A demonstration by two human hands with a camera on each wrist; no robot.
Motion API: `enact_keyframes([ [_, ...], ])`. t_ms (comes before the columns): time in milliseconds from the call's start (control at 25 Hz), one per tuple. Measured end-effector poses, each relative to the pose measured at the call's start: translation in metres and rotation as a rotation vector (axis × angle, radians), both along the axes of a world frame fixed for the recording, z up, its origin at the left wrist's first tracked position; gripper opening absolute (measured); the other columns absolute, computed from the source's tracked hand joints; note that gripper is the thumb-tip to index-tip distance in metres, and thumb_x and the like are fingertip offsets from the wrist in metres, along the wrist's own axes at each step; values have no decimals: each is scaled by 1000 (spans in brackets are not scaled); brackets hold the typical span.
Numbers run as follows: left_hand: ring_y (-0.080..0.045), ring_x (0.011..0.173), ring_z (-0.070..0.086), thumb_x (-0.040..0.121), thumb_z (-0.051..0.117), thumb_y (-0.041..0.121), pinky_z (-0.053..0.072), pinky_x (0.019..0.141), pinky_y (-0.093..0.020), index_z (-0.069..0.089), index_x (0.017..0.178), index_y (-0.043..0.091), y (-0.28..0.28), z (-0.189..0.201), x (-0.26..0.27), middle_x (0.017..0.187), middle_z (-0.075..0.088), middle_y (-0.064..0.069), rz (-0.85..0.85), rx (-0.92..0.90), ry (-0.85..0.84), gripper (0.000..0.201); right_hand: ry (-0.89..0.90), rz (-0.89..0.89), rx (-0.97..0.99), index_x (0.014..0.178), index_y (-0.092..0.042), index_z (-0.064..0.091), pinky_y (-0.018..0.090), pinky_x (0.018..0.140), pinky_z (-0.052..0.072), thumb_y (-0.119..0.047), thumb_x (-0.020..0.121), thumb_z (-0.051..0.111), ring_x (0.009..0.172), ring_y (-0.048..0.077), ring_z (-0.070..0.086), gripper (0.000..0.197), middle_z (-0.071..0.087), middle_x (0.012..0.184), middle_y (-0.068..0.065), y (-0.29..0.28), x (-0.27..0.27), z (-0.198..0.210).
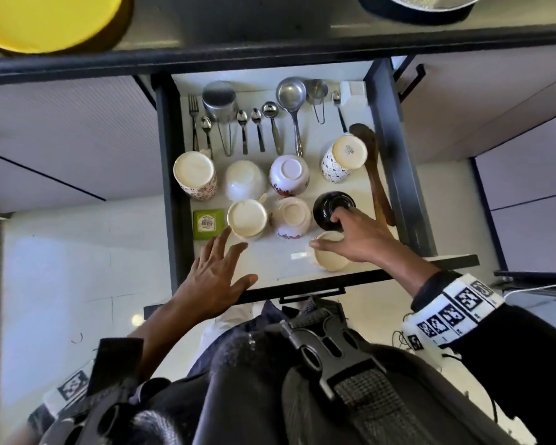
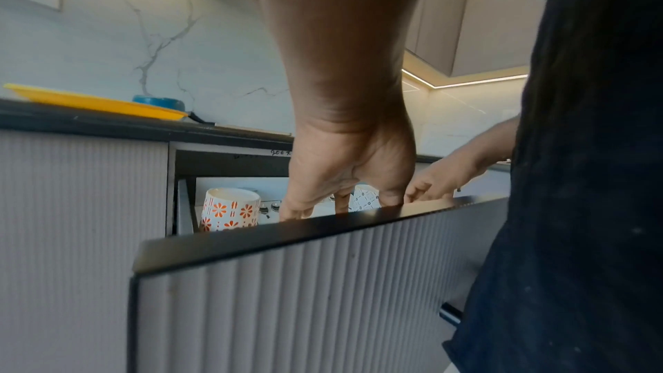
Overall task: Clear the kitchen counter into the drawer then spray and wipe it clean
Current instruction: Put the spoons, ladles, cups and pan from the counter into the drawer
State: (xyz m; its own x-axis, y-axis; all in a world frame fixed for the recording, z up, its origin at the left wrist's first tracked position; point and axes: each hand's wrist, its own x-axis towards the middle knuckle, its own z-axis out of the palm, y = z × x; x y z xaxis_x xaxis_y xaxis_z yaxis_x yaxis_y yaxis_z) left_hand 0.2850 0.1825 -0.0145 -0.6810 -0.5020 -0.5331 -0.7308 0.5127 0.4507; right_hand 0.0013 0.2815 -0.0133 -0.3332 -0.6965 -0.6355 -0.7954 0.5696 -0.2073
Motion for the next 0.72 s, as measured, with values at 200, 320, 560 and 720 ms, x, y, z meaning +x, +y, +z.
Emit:
enact_keyframes([
  [200,-21,149,-5,79,33,81,19,116,-54,25,149,32,31,11,-13,163,-6,3,169,-10,-79,85,-69,-5,-362,128,-21,48,35,85,48,-68,86,50,110,22,56,62,50,126,1,51,-33,2],
  [320,-20,149,-4,48,-3,101,14,116,-54,25,148,36,56,13,-21,163,-3,4,302,-73,-95,122,-71,139,-493,127,-20,50,35,86,51,-68,88,44,107,17,57,62,48,124,-2,83,-45,0],
  [560,-23,150,0,45,-7,102,7,119,-49,30,149,37,86,4,-28,164,1,1,319,-226,-151,128,39,186,-607,123,-18,55,33,82,54,-69,93,32,104,17,57,63,49,120,-3,117,-59,-17],
  [720,-21,150,-1,46,-1,103,5,119,-49,32,147,40,84,-1,-26,164,4,4,341,-261,-132,124,129,217,-676,119,-14,58,34,83,55,-63,94,40,108,19,56,58,52,120,1,116,-60,-23],
])
